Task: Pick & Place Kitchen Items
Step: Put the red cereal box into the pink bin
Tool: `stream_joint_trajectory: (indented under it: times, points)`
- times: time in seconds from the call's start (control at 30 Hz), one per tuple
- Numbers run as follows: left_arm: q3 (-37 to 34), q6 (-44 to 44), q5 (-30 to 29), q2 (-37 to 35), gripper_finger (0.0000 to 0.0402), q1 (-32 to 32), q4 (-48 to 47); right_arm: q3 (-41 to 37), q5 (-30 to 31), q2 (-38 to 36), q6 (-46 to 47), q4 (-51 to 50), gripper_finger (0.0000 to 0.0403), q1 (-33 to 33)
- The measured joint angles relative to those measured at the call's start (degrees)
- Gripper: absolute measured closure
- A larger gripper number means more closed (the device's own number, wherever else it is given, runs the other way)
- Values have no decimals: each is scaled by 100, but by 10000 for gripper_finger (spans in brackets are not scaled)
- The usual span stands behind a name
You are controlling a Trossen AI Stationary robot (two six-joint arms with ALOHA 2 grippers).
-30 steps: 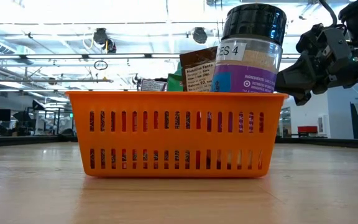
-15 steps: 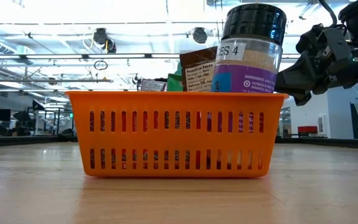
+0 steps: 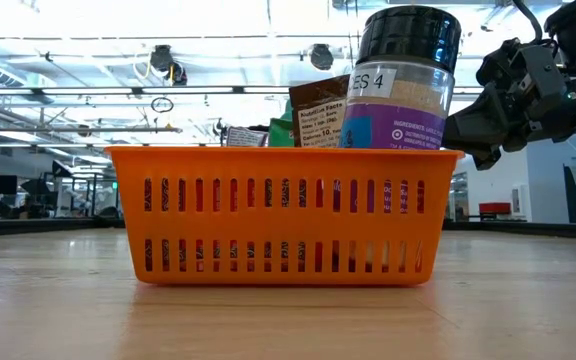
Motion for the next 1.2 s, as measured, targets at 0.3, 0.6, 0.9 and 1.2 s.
stream_joint_trajectory:
  times: [0.3,0.6,0.9,1.2]
  points:
    - [-23,753,-56,-424,401,431,-282,1,0,1,0,0,355,1]
    - [-23,1721,76,-852,401,1243,-395,-1,0,-1,2,-4,355,-1]
    - [-10,2862,276,-1140,401,2328,-459,1,0,1,2,2,355,1]
    - [-8,3939,735,-1313,401,3334,-439,1,0,1,2,2,355,1]
